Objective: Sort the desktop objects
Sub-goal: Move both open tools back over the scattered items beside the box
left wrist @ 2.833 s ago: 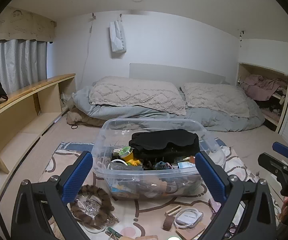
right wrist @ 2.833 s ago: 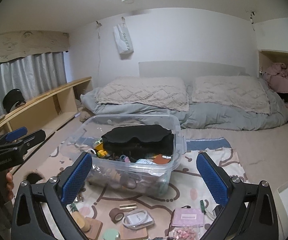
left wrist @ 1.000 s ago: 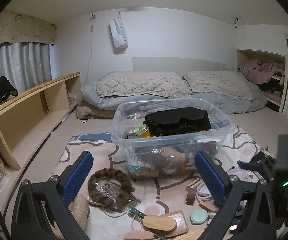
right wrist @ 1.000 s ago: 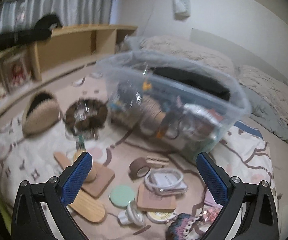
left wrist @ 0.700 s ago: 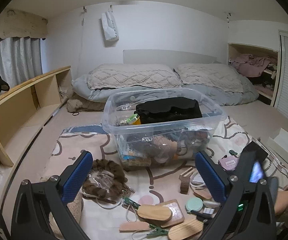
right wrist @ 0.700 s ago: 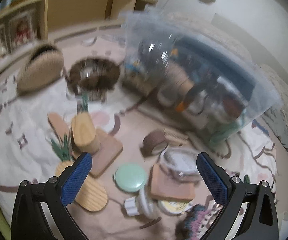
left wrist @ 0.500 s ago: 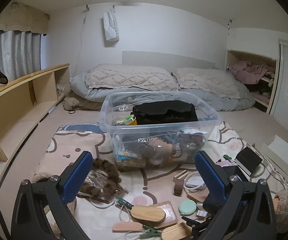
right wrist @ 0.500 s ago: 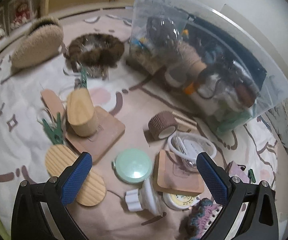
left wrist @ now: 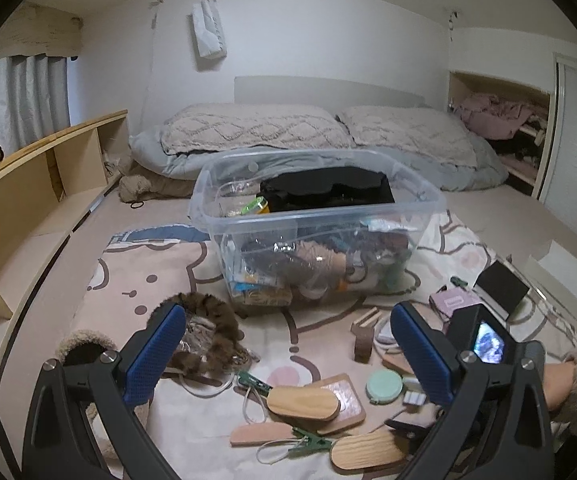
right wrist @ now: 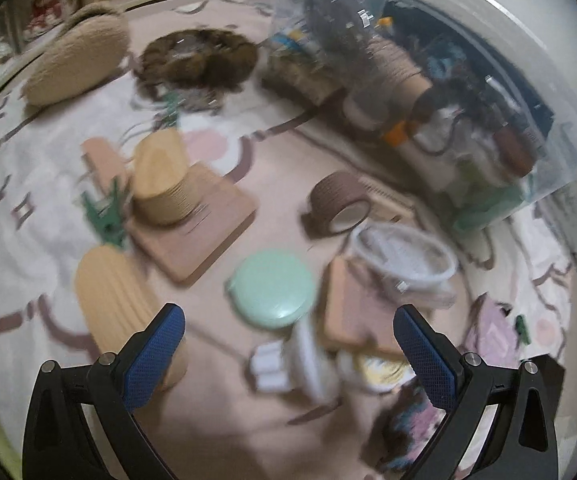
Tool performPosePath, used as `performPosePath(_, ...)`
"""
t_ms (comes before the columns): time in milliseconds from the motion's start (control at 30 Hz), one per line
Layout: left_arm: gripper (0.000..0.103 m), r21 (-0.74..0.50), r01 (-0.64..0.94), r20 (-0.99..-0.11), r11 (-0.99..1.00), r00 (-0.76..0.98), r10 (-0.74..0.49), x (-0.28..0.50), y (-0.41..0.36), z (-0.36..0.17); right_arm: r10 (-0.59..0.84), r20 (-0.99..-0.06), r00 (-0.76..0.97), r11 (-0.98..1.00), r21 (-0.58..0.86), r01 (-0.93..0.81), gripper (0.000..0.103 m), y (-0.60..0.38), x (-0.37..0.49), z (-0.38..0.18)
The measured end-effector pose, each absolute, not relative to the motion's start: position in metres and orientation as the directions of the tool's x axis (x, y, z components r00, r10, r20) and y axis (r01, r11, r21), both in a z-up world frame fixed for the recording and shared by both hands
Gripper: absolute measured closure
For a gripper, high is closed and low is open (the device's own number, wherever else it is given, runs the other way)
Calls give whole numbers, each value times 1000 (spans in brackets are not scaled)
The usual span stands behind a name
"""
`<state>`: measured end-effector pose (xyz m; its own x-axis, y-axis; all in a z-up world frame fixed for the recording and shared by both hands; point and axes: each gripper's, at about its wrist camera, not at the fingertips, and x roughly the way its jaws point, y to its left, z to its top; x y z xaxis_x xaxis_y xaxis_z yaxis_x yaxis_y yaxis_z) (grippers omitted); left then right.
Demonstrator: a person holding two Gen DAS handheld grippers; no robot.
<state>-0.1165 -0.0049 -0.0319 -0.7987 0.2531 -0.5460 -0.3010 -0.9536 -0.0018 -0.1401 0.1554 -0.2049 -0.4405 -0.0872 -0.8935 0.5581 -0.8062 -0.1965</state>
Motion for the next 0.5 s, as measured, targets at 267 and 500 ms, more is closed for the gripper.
performPosePath(267,0,35,-302,-613,-953,-759,218,-124,-1,-50,-170,-907,-385,-743,-139,655,0,145,-106,-202)
performPosePath(500,0,33,-303,-686,-952,-700,199,-130,0,-73,-324,-899,-296,-762,62,645,0,160,-108,-181)
